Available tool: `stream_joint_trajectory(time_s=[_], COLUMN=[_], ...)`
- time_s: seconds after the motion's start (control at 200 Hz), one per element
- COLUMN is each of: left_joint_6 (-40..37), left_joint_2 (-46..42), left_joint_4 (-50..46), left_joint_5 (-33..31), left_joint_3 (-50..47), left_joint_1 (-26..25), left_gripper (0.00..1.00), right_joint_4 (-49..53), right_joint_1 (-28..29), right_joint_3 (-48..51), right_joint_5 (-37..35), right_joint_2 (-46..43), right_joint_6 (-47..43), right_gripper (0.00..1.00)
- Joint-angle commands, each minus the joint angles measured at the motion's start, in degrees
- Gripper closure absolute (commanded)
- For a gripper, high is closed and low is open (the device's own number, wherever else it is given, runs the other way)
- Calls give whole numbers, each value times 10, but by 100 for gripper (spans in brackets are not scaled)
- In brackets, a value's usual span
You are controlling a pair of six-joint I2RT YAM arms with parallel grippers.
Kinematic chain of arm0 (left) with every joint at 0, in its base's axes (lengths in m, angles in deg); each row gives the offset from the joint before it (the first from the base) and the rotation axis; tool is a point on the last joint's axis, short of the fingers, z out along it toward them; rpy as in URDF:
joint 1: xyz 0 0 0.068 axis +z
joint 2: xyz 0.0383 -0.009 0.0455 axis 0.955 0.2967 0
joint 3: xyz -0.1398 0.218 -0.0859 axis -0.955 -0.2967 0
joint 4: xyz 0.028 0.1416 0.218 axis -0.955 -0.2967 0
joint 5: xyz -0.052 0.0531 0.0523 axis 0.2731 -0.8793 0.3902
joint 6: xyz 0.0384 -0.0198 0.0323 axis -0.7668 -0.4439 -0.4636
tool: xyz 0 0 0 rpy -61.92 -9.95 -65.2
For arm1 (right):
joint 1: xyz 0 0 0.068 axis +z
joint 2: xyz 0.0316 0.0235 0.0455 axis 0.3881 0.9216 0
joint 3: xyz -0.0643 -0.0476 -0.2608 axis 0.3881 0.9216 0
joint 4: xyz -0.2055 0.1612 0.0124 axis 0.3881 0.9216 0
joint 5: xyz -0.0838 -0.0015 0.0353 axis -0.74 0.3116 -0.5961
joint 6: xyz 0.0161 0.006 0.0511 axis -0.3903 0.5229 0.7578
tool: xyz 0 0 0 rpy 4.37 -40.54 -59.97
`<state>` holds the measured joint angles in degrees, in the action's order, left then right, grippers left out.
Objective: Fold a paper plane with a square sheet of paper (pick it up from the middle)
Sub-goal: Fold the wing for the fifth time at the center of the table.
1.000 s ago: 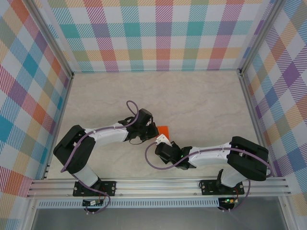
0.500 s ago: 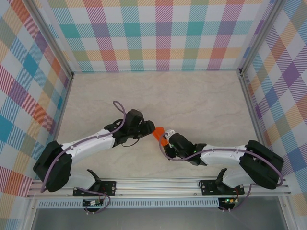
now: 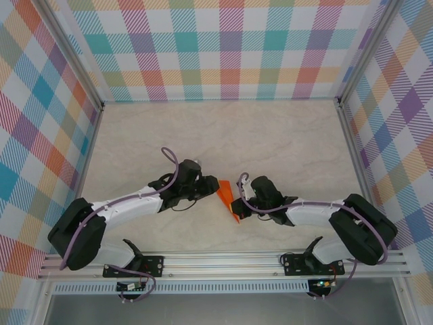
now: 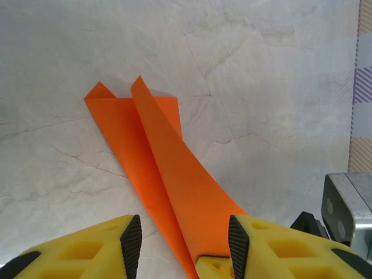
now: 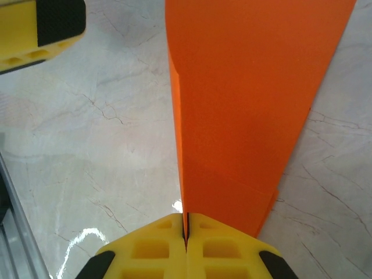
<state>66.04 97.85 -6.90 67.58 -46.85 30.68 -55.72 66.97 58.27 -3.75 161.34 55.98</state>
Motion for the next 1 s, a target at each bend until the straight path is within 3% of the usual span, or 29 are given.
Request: stream_joint_trajectory(time_s=[0.0, 1.0], left_joint_6=[-3, -8], left_joint_2=[14, 75], left_joint_4=[46, 156], left_joint_5=[29, 96], left_joint_3=[-11, -35], left_joint_1=[6, 3], left_gripper=[55, 57], right_joint_4=[-40, -133], right_joint_1=[-9, -96], right_joint_3=[3, 12], right_joint_5=[57, 193], right_joint_2=[18, 111], right_joint_6=[28, 169], right_gripper=[99, 97])
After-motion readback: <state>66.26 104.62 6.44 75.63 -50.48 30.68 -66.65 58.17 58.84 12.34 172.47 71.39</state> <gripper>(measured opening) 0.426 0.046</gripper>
